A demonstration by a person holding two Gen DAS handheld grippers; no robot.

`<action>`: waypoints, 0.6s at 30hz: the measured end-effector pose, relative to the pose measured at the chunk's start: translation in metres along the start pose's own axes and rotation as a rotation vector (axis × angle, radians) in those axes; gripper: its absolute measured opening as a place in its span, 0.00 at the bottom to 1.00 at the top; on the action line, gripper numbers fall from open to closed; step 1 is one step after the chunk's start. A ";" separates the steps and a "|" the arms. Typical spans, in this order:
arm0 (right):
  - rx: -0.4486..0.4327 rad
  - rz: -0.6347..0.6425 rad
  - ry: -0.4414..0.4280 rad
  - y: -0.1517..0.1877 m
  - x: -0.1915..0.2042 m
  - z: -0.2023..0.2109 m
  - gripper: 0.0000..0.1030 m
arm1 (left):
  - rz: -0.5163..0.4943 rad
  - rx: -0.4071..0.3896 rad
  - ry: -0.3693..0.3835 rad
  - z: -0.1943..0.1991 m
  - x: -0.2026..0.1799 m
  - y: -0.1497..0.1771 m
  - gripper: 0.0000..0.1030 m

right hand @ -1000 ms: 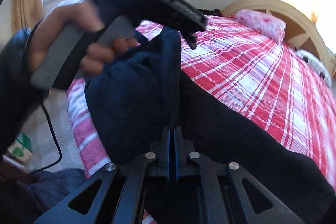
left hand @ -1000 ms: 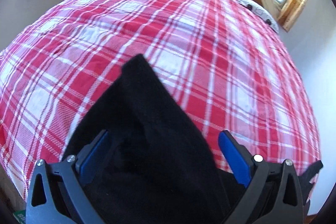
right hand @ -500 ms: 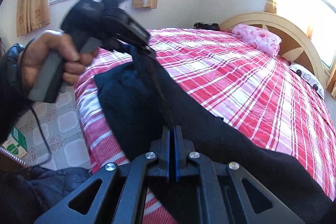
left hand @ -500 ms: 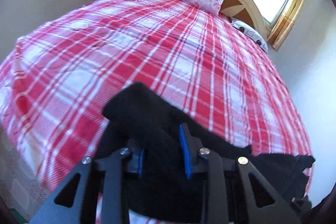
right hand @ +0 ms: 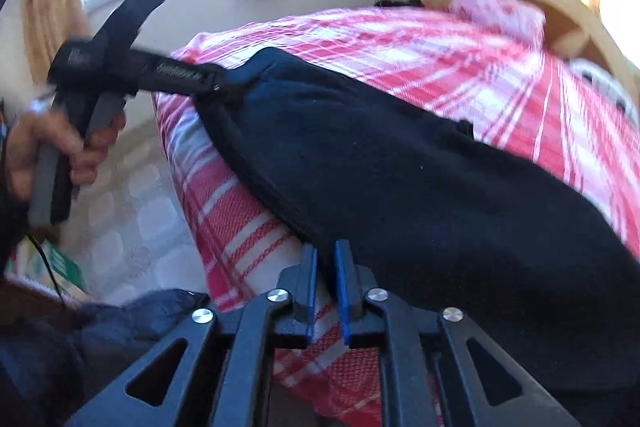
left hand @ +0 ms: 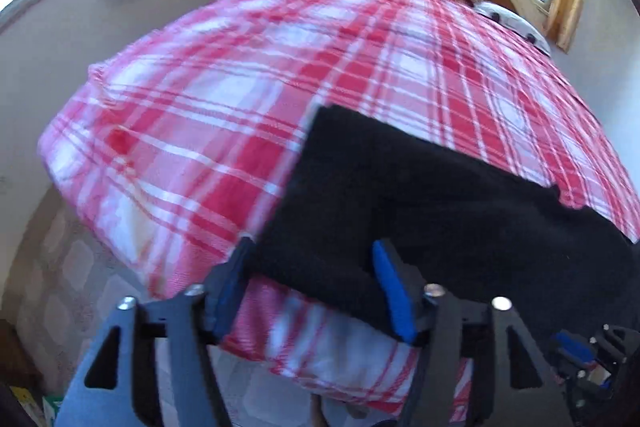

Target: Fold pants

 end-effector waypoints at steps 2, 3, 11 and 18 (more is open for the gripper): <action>-0.003 -0.074 -0.067 -0.003 -0.009 0.005 0.13 | 0.033 -0.076 -0.067 0.019 0.019 -0.009 0.68; -0.030 -0.136 -0.113 -0.006 -0.018 0.013 0.16 | 0.056 -0.115 -0.104 0.031 0.030 -0.015 0.68; -0.251 -0.337 -0.187 -0.049 -0.089 0.073 0.52 | 0.048 -0.204 -0.022 0.047 0.008 -0.034 0.74; -0.184 -0.424 -0.175 -0.078 -0.139 0.039 0.48 | -0.051 -0.133 -0.093 -0.009 -0.043 -0.020 0.74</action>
Point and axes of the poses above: each gripper's, at about its wrist camera, not at the fingertips, and z roughly against the way its jaws point, x to its left, y to its underside, the point moved 7 cm from there along -z, roughly the way its jaws point, and after that the axes turned 8 degrees about x, right-handed, at the moved point
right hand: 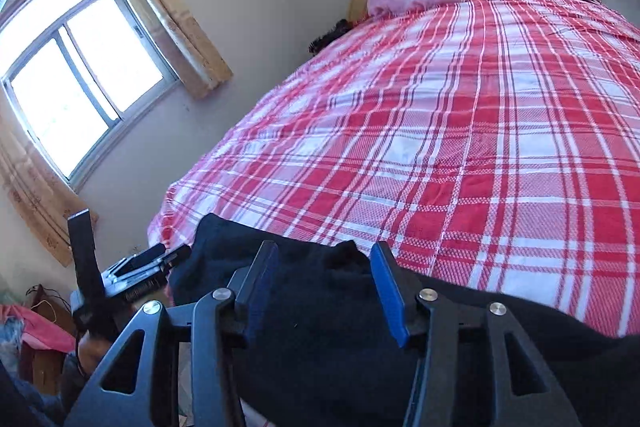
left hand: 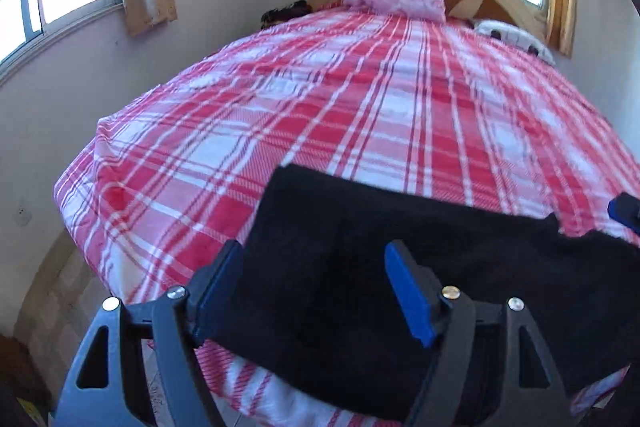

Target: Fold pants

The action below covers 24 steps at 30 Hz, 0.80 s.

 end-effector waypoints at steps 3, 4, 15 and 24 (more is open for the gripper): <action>0.088 0.014 0.048 -0.002 -0.003 -0.036 0.32 | 0.019 0.038 -0.061 -0.017 0.007 0.006 0.75; 0.131 0.007 0.049 0.000 -0.004 -0.049 0.27 | 0.034 0.048 -0.060 -0.020 0.010 0.009 0.78; 0.178 -0.179 0.057 -0.019 -0.033 -0.095 0.19 | 0.083 0.052 -0.035 -0.022 0.023 0.011 0.96; -0.322 -0.309 0.111 0.005 -0.104 0.127 0.27 | 0.045 0.001 -0.033 -0.008 -0.002 -0.003 0.96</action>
Point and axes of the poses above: each gripper's, at about its wrist camera, not at the fingertips, and z roughly against the way its jaws point, x to its left, y to its underside, the point moved 7 cm from there along -z, roughly the way its jaws point, and after that the axes turned 8 degrees about x, right-handed, at the moved point
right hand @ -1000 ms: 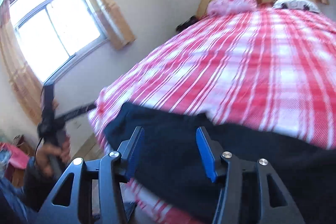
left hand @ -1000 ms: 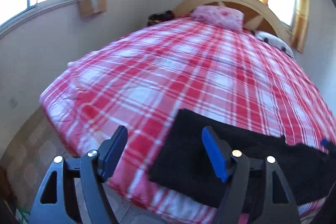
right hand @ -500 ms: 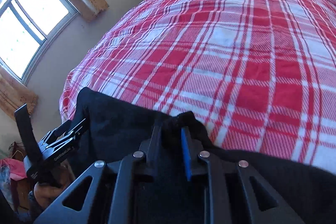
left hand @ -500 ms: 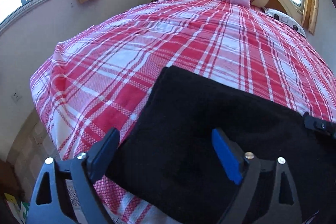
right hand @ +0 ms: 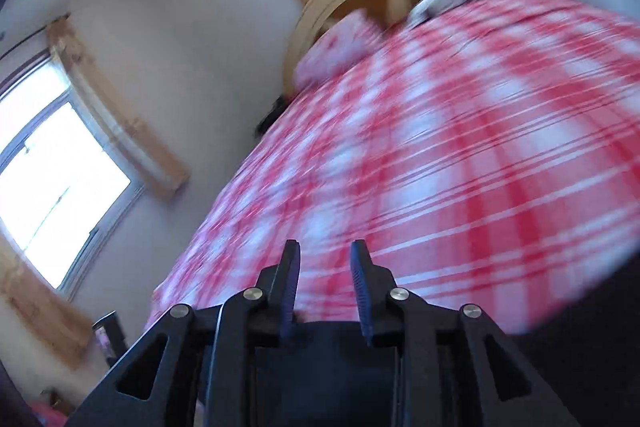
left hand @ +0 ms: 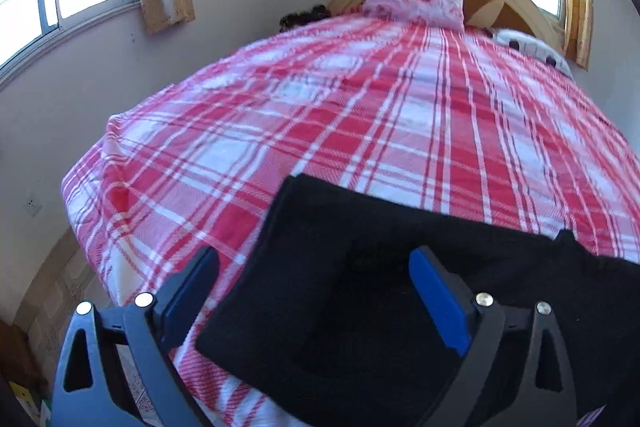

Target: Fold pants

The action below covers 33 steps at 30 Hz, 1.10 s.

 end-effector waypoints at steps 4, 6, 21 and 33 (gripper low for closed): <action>-0.140 -0.163 0.266 -0.015 -0.118 0.099 0.27 | 0.028 0.047 -0.010 -0.018 -0.004 0.011 0.98; -0.201 -0.276 0.372 -0.022 -0.178 0.145 0.27 | 0.021 0.042 -0.040 -0.017 -0.007 0.012 1.00; -0.186 -0.424 0.561 -0.061 -0.311 0.171 0.29 | 0.076 0.101 -0.084 -0.018 -0.005 0.013 1.00; -0.262 -0.383 0.198 -0.089 -0.226 0.236 0.06 | 0.070 0.110 -0.080 -0.020 -0.006 0.011 1.00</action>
Point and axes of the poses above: each gripper's, at about its wrist camera, not at the fingertips, and z roughly against the way its jaws point, x to its left, y to its underside, the point moved 7 cm from there along -z, roughly the way its jaws point, and after that the axes turned 8 degrees about x, right-handed, at the moved point
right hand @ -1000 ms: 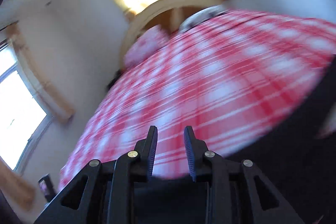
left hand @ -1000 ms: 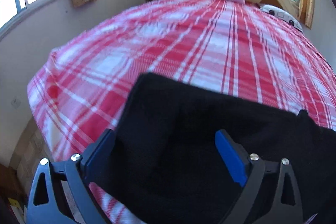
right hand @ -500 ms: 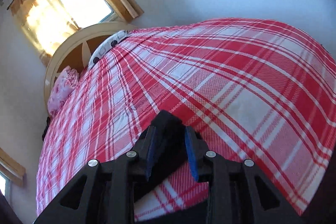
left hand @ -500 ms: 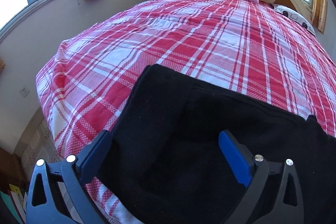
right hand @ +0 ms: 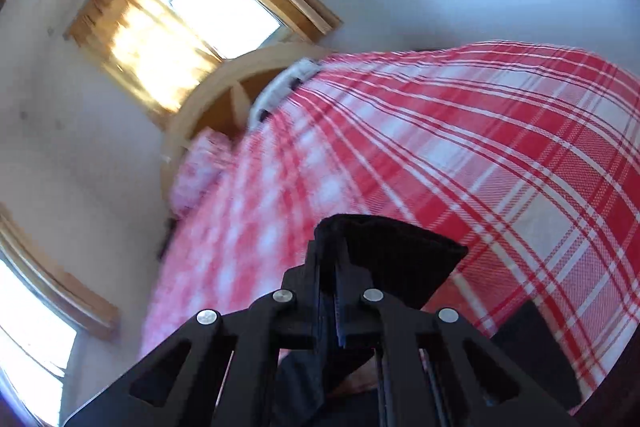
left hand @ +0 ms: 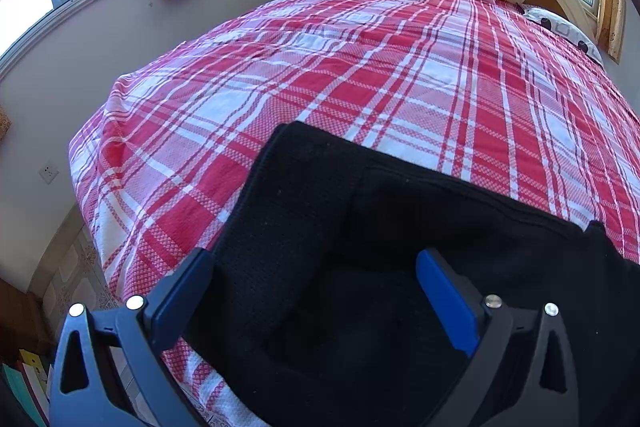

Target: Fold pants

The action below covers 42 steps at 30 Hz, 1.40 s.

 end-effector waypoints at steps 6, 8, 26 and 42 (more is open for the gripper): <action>0.030 -0.066 -0.102 0.014 -0.017 0.063 0.06 | -0.002 0.004 0.012 -0.001 -0.001 -0.001 1.00; 0.114 -0.107 -0.044 0.034 -0.052 0.064 0.06 | -0.006 0.002 0.013 -0.001 -0.001 -0.001 1.00; 0.100 0.090 0.448 0.067 -0.118 0.059 0.59 | -0.030 0.023 -0.016 0.003 -0.007 -0.004 1.00; 0.042 0.316 0.407 0.072 -0.079 0.027 0.16 | -0.089 0.006 -0.086 0.008 -0.015 -0.001 1.00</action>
Point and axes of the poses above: each gripper's, at about its wrist camera, not at the fingertips, and z roughly against the way its jaws point, x to its left, y to its underside, the point moved 7 cm from there along -z, roughly the way its jaws point, and after that the axes turned 8 degrees about x, right-handed, at the moved point
